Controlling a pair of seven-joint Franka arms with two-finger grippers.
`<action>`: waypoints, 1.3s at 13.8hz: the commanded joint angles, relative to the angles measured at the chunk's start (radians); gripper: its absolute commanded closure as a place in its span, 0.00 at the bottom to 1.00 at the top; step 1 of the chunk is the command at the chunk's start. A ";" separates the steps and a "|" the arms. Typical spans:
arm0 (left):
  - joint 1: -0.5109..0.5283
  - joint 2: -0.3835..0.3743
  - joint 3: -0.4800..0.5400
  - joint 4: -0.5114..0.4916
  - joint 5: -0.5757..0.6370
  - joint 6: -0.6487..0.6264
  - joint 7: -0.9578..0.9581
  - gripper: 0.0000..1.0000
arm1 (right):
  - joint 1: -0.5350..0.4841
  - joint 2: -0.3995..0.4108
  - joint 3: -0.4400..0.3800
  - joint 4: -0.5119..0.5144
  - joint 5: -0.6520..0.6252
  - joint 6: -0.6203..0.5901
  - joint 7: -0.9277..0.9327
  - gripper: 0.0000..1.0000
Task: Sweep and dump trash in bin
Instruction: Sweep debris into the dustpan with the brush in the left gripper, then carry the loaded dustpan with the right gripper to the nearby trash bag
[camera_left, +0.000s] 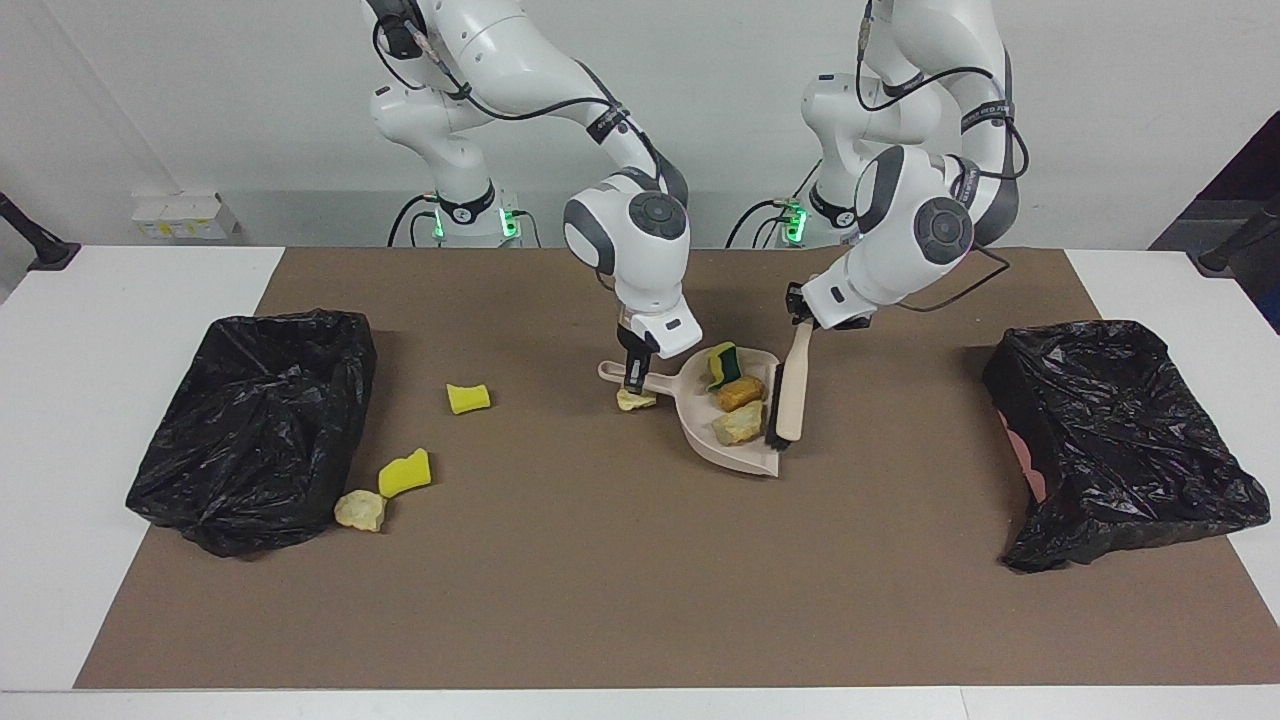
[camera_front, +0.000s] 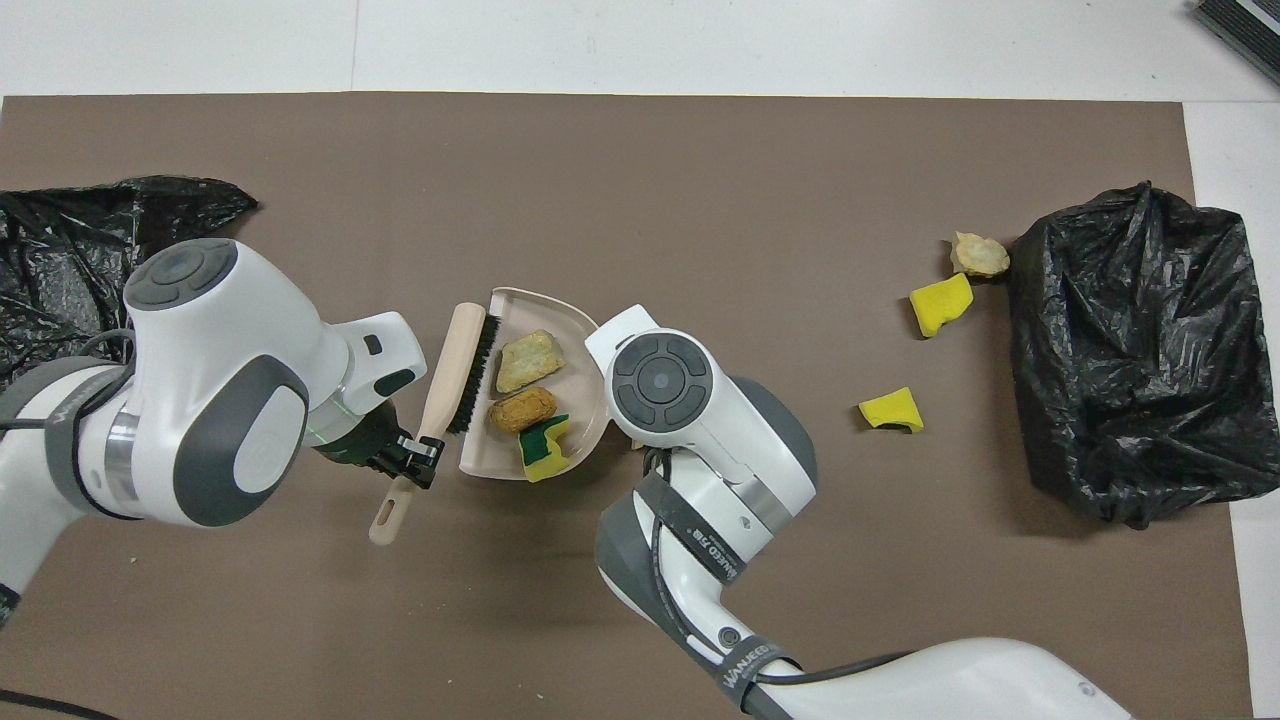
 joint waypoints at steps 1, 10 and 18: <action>0.009 -0.077 0.000 -0.006 0.001 -0.035 -0.113 1.00 | -0.021 -0.011 0.009 0.012 0.001 0.001 0.011 1.00; 0.000 -0.324 -0.288 -0.248 0.056 0.002 -0.525 1.00 | -0.260 -0.128 0.011 0.101 0.099 -0.277 -0.389 1.00; 0.000 -0.325 -0.656 -0.383 -0.120 0.229 -0.713 1.00 | -0.602 -0.150 0.005 0.205 0.110 -0.444 -0.861 1.00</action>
